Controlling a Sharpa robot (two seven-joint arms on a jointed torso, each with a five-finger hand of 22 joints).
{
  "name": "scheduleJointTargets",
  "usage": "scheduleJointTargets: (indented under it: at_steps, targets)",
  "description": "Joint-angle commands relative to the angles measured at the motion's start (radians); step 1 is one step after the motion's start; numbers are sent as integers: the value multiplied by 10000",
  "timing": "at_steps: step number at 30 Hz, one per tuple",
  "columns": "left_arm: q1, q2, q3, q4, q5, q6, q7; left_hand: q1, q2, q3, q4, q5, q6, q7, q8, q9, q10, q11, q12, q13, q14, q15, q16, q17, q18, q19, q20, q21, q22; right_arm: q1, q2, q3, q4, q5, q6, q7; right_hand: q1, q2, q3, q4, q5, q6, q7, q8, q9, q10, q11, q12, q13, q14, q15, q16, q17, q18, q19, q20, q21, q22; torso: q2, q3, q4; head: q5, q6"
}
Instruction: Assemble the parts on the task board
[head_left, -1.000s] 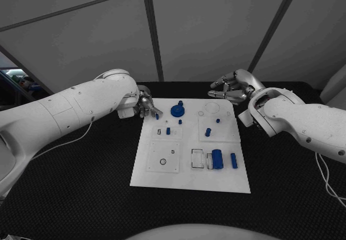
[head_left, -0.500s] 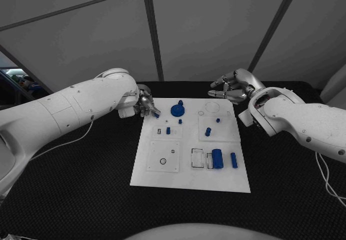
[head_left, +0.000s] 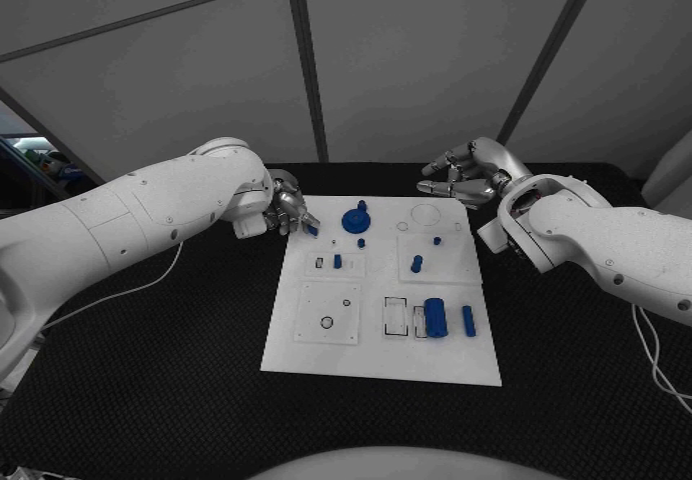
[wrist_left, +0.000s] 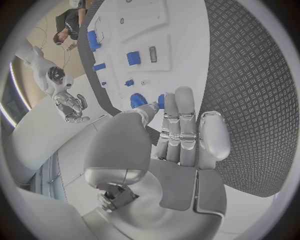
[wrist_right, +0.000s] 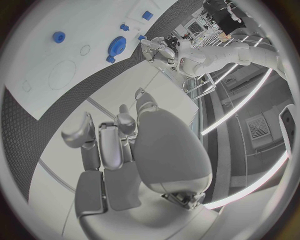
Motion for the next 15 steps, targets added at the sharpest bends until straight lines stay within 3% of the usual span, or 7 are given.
scheduleJointTargets:
  at_steps: [1, 3, 6, 11, 15]
  targets:
    - [14, -268, 4, 405, 787, -628, 157, -215, -76, 1517, -1368, 153, -48, -15, 125, 114, 130, -53, -37, -19, 32, -61, 31, 19, -483, 99, -18, 83, 50, 13, -5, 6, 5, -11, 64, 30, -80, 48, 1, 27, 68, -57, -28, 44, -17, -47, -12, -15, -1, 346, -92, -32, -13, 206, -73, -17, -60, -9, -8, -8, 19, 24, 5]
    - [13, -472, 4, 707, 918, -799, 191, -302, -141, 1629, -1427, 274, -37, -26, 178, 163, 169, -61, -34, -23, 34, -72, 37, 24, -489, 118, -26, 104, 80, 13, -12, 6, 1, -11, 63, 29, -80, 48, 1, 27, 68, -57, -28, 44, -17, -47, -12, -15, -1, 346, -92, -32, -13, 206, -73, -17, -60, -9, -8, -8, 15, 35, 5]
    - [8, -849, 2, 1298, 1081, -1031, 271, -490, -309, 1843, -1548, 711, 4, -56, 303, 270, 275, -89, -18, -26, 36, -90, 37, 26, -504, 156, -43, 151, 147, 13, -23, 6, -10, -11, 59, 29, -80, 48, 1, 27, 68, -57, -28, 44, -17, -47, -12, -15, -1, 346, -92, -32, -13, 206, -73, -17, -60, -9, -12, -11, 29, 46, 8]
    - [-72, -1423, -4, 2303, 1117, -1509, 359, -629, -473, 2058, -1706, 932, 40, -93, 417, 371, 402, -127, 36, 34, 41, -116, 48, 38, -531, 222, -65, 242, 263, 13, -29, 6, -30, -10, 59, 28, -80, 48, 4, 27, 80, -58, -28, 46, -17, -57, -11, -25, -14, 345, -93, -38, -19, 208, -79, -17, -69, -22, -24, -13, 40, 61, 17]
    - [-181, -1706, -22, 2832, 912, -1984, 431, -841, -668, 2245, -1814, 1672, 140, -141, 536, 468, 616, -175, 286, 368, 43, -150, 52, 46, -573, 327, -99, 391, 438, 13, -36, 6, -30, -10, 61, 20, -80, 48, 4, 27, 80, -58, -28, 46, -17, -57, -11, -25, -14, 345, -93, -38, -19, 208, -79, -17, -69, -22, -22, -2, 37, 88, 47]
